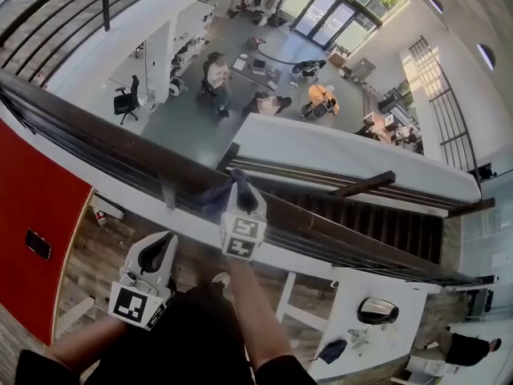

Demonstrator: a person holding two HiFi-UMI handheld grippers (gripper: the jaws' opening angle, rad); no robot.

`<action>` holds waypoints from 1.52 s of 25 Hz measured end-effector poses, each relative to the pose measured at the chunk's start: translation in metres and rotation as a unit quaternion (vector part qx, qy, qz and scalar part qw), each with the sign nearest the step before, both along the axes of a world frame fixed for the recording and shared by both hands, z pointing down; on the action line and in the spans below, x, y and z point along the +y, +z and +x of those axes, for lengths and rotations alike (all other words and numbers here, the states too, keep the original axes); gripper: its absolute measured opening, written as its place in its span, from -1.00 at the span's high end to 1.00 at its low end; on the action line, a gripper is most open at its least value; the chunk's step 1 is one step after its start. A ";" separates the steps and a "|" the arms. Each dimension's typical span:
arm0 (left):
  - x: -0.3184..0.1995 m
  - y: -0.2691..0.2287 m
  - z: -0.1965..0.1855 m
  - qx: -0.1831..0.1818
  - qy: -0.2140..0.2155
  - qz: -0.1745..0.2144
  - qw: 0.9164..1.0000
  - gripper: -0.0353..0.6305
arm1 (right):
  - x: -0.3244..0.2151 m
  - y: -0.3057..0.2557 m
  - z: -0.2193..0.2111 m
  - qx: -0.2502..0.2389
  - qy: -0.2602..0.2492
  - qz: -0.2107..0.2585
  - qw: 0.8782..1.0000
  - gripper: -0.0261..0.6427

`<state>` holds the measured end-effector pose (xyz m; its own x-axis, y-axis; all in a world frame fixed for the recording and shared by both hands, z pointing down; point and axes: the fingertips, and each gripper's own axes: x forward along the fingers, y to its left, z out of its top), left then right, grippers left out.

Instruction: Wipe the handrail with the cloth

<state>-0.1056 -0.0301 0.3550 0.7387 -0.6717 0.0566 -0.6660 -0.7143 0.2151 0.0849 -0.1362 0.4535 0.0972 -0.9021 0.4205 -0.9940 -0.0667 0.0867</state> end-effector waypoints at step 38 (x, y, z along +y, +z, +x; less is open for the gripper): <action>0.045 0.015 0.126 -0.007 0.057 -0.025 0.998 0.90 | 0.066 0.001 0.113 0.001 0.027 -0.009 1.000 0.72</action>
